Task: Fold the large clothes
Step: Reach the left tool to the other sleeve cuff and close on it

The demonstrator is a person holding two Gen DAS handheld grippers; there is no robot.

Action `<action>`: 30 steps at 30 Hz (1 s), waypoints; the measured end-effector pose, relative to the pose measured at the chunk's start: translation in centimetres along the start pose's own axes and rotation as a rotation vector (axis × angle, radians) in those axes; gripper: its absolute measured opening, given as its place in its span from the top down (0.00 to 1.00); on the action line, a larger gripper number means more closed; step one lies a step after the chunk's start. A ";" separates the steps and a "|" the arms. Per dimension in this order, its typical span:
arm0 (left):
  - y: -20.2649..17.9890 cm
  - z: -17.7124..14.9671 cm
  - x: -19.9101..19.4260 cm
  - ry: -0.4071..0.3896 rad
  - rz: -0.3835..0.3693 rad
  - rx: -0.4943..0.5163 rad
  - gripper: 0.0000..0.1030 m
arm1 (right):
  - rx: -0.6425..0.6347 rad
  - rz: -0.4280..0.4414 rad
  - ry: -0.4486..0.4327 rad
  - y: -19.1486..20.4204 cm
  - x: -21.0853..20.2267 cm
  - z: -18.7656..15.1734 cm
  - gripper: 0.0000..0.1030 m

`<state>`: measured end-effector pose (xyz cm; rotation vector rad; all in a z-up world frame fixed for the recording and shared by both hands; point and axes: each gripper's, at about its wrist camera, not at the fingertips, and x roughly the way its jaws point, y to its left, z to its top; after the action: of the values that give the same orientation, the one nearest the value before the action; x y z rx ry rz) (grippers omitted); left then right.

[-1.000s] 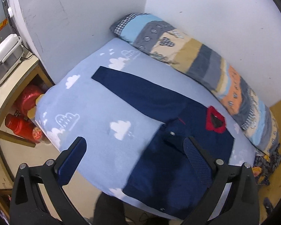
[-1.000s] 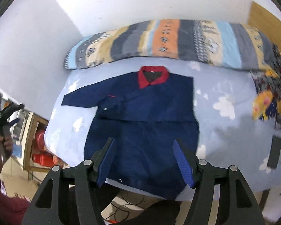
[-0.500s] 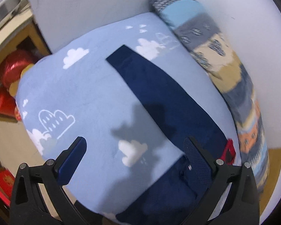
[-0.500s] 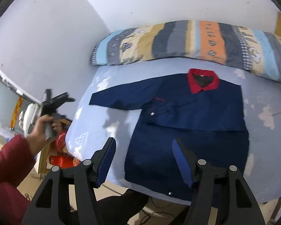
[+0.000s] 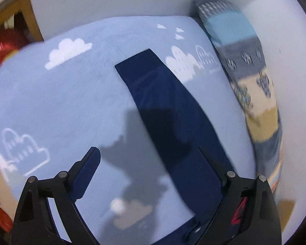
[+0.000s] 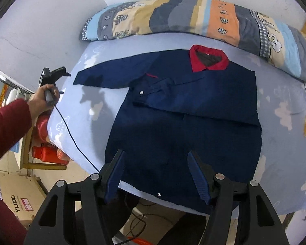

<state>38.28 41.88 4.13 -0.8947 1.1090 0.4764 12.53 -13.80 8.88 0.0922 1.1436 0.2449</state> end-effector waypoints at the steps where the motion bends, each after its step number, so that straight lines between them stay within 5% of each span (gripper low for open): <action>1: 0.6 0.9 0.8 0.003 -0.024 -0.039 0.10 | -0.003 -0.004 0.009 0.2 0.5 0.0 0.37; 6: 2.2 3.5 4.6 0.031 -0.099 -0.136 0.20 | 0.009 -0.009 0.050 0.8 3.3 0.6 0.37; 13: 3.4 5.6 9.1 0.022 -0.058 -0.105 0.37 | -0.014 -0.008 0.043 3.2 6.5 2.9 0.37; 16: 4.5 6.3 10.2 0.002 -0.104 -0.128 0.46 | -0.021 -0.018 0.043 3.9 7.4 3.5 0.37; 28: 5.3 8.2 13.0 -0.086 -0.279 -0.225 0.55 | -0.007 -0.033 0.116 5.8 10.1 2.7 0.37; 29: 5.0 8.3 13.0 -0.095 -0.271 -0.210 0.79 | -0.009 -0.037 0.117 5.9 10.2 2.7 0.37; 30: 4.6 8.3 12.9 -0.098 -0.268 -0.181 0.89 | -0.008 -0.040 0.116 5.9 10.2 2.8 0.37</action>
<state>44.73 50.06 -8.02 -1.1490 0.8505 0.3974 18.16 -5.52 2.11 0.0486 1.2588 0.2212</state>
